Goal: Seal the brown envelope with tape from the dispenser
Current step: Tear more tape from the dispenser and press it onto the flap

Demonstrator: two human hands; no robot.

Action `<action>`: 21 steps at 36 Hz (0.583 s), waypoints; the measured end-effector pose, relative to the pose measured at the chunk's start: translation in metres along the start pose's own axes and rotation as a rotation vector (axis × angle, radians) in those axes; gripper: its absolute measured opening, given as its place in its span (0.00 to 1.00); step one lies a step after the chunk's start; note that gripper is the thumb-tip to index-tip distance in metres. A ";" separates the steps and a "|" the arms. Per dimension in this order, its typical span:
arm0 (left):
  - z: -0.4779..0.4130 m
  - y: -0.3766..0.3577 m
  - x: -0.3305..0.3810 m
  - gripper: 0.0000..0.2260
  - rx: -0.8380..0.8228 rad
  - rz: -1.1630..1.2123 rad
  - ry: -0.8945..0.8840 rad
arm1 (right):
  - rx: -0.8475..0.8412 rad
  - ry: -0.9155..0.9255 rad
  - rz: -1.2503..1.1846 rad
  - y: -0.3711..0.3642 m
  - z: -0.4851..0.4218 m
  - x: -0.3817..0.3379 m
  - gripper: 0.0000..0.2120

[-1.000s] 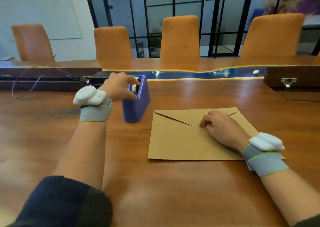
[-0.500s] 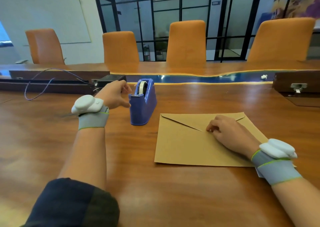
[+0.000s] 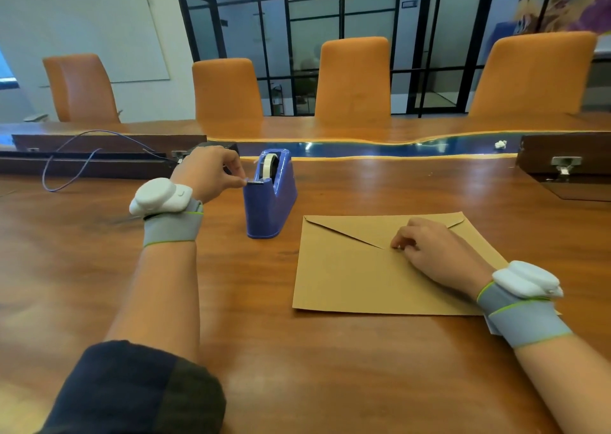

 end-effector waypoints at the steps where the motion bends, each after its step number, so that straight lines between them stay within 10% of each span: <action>1: 0.000 0.001 0.000 0.04 0.006 -0.007 0.006 | 0.000 0.000 -0.001 0.000 0.000 0.000 0.13; 21: -0.002 0.031 0.030 0.05 0.108 0.260 -0.086 | 0.001 0.003 -0.008 -0.001 -0.003 0.003 0.13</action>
Point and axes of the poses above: each hand's wrist, its own z-axis away from the middle knuckle, its own y-axis out of the back of the hand, x = y × z, the point moved 10 cm from there along -z, towards the middle knuckle, and after that the axes turned 4 degrees about -z, right-handed, at the moved point
